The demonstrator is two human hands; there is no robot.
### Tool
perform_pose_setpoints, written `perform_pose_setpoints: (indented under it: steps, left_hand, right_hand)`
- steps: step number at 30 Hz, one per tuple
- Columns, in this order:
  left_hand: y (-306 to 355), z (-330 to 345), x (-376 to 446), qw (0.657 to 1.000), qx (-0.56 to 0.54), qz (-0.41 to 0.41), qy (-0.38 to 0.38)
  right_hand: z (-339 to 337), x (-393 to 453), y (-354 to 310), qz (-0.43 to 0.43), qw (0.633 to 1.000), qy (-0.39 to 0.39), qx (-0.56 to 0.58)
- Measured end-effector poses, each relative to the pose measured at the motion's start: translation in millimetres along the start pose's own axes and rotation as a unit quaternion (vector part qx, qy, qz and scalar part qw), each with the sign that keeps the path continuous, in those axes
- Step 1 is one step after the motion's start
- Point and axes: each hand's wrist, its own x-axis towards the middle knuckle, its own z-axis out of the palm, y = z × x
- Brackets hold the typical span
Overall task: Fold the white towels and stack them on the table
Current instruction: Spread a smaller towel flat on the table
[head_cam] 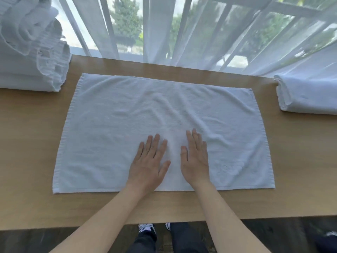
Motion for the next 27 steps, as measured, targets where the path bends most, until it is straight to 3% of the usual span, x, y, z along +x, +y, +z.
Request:
perform_pose_setpoints:
  steps: [5, 9, 11, 14, 16, 19, 20, 24, 25, 27]
  left_hand:
    - [55, 13, 43, 0.999, -0.007, 0.053, -0.007]
    - [79, 21, 56, 1.0, 0.012, 0.016, 0.001]
    - [94, 23, 67, 1.0, -0.006, 0.01, 0.017]
    - [116, 26, 94, 1.0, -0.005, 0.009, 0.028]
    - [123, 30, 104, 0.999, 0.029, 0.003, 0.016]
    - [125, 35, 105, 0.998, 0.06, -0.006, 0.009]
    - [126, 36, 105, 0.998, 0.062, -0.009, 0.01]
    - [140, 38, 120, 0.998, 0.063, -0.002, 0.023]
    - [147, 39, 128, 0.998, 0.062, 0.008, 0.023]
    - [161, 44, 144, 0.998, 0.064, 0.025, 0.015]
  right_hand:
    - [-32, -6, 66, 0.02, 0.987, -0.049, -0.149]
    - [-56, 13, 104, 0.17, 0.974, 0.036, -0.148]
    - [-62, 31, 105, 0.088, 0.985, 0.047, -0.143]
    - [-72, 65, 117, -0.091, 0.981, -0.037, -0.168]
    - [-86, 96, 142, -0.056, 0.979, -0.032, -0.194]
    - [-112, 144, 169, 0.121, 0.977, 0.019, -0.173]
    - [-116, 154, 168, 0.135, 0.978, 0.028, -0.157]
    - [-106, 168, 145, -0.076, 0.981, 0.0, -0.179]
    - [-107, 172, 146, -0.092, 0.978, -0.014, -0.186]
    - [-114, 186, 160, -0.029, 0.983, -0.015, -0.183]
